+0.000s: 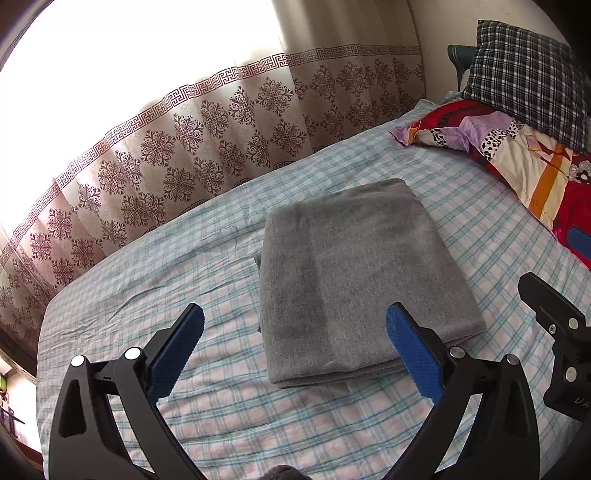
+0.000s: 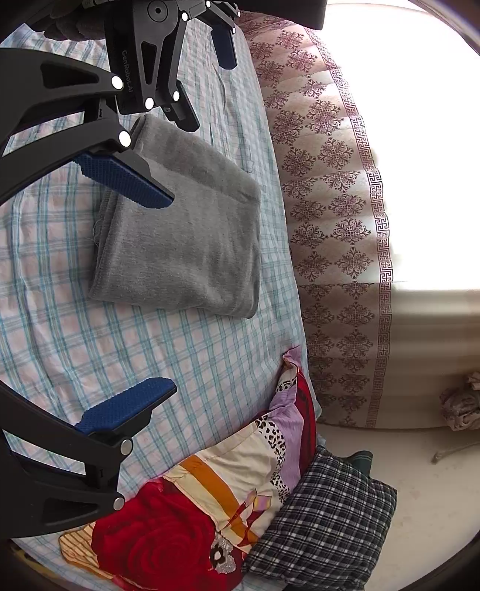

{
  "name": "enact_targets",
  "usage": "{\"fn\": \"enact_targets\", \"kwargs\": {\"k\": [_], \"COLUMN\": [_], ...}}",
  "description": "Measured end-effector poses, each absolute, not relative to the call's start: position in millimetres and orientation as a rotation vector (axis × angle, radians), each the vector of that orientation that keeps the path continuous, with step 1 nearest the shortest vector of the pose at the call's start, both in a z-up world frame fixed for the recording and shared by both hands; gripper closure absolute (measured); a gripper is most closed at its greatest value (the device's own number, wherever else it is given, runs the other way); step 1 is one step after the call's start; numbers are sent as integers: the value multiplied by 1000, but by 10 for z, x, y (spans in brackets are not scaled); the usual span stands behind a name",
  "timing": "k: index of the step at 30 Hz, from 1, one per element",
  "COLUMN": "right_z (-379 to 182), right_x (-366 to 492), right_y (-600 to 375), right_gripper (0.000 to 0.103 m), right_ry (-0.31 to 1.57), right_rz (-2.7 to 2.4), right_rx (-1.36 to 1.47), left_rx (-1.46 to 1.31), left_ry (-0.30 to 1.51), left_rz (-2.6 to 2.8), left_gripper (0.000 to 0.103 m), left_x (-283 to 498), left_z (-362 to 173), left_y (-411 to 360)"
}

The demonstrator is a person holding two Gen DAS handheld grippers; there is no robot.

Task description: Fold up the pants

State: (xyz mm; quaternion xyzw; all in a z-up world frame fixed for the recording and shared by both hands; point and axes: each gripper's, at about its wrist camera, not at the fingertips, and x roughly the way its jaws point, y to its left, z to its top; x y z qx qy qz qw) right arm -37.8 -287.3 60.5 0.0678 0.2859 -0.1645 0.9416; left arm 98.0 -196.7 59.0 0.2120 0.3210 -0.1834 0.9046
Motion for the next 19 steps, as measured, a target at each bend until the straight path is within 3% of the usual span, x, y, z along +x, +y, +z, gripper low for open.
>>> {"fn": "enact_targets", "kwargs": {"k": [12,19], "right_z": [589,497], "right_x": [-382,-363], "right_y": [-2861,-2889], "right_gripper": [11,11], "right_ry": [586,618], "right_rz": [-337,-329], "right_rx": [145,182], "left_rx": [452,413], "left_ry": [638,718], "left_rz": [-393,-367], "left_gripper": [3,3], "left_x": [929,1055], "left_z": [623,515], "left_y": [-1982,-1880]}}
